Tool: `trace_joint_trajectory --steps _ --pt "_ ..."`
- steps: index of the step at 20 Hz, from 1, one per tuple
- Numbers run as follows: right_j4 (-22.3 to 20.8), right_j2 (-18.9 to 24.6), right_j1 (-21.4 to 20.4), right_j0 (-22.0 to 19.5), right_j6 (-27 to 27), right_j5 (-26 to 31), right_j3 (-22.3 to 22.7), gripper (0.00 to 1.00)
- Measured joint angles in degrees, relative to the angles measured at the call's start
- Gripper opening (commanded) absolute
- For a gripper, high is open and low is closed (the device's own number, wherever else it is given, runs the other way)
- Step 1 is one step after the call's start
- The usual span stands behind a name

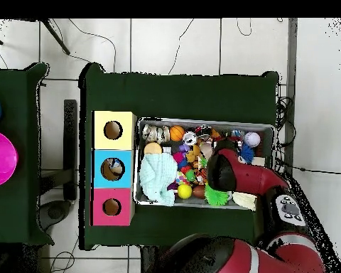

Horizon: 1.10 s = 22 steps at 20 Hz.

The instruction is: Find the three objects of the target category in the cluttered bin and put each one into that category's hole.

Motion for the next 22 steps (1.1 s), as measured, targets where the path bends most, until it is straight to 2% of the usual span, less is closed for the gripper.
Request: trace_joint_trajectory --steps 3,4,22 --pt "-1.0 0.1 0.0 -0.4 0.0 0.0 0.0 0.0" --pt "-1.4 0.2 0.0 -1.1 0.0 0.0 0.0 1.0" --pt "-1.6 -0.7 0.1 0.1 0.0 0.0 0.0 1.0"
